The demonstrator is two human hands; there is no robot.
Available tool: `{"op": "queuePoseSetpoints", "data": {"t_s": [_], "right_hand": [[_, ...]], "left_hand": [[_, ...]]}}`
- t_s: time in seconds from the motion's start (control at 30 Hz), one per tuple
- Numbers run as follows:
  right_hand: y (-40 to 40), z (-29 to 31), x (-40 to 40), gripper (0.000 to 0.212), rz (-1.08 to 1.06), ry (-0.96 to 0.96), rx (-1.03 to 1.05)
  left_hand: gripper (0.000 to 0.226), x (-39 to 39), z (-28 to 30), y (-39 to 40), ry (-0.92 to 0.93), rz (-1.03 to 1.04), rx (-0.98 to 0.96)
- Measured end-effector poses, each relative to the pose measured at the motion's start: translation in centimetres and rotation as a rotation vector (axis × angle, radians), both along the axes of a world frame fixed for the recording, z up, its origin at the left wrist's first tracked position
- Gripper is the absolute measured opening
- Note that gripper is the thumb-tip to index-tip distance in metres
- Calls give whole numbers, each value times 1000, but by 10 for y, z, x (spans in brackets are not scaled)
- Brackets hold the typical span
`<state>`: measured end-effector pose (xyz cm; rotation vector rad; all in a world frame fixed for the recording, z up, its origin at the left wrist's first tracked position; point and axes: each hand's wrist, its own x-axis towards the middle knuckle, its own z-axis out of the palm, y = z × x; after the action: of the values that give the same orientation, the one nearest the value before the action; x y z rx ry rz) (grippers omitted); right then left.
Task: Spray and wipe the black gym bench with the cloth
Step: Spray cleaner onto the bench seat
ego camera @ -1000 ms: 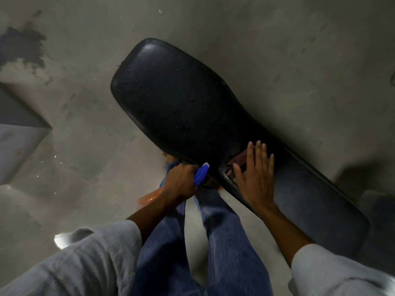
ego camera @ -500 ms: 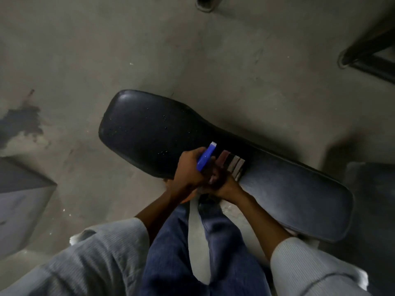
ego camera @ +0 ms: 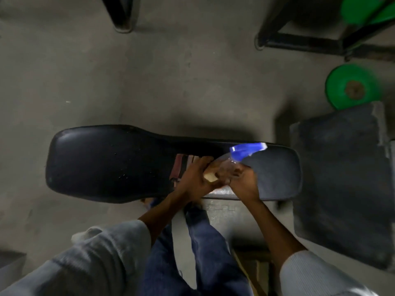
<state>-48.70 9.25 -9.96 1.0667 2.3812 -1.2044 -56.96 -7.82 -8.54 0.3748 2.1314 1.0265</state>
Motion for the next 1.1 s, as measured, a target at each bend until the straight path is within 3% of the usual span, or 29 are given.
{"op": "queuePoseSetpoints", "data": {"t_s": [0.07,0.13,0.23,0.37,0.5,0.57,0.77,0.83,0.93,1.03,1.1], "right_hand": [[7,6,11,24,-211,39,-2],[11,5,20,33,-336,117,23],[13,-3,25,30,-427,141,-3],[16,-14,25,36,-406,67,-32],[18,-19,27,23,-340,50,-33],[16,-24,31,17,-335,20,-8],[3,-41,40,29,-461,-129,27],[0,-54,41,38,-444,-292,9],[-11,-68,43,34,-371,-427,-176],[-39,-56,30,32,22,-395,-76],[-60,-60,17,31,122,-264,17]], "left_hand": [[107,4,-8,11,-57,-126,-42],[97,5,-12,22,-93,-253,-40],[87,4,-15,38,-95,-385,-91],[97,-1,-25,52,-45,-483,-173],[94,-8,-32,57,-38,-497,-209],[89,-9,-33,60,-19,-498,-219],[54,-6,-42,63,19,-440,-191],[45,-3,-48,58,18,-381,-200],[42,3,-52,47,31,-260,-227],[37,9,-56,23,52,-132,-202],[27,10,-61,4,111,-18,-211]]}}
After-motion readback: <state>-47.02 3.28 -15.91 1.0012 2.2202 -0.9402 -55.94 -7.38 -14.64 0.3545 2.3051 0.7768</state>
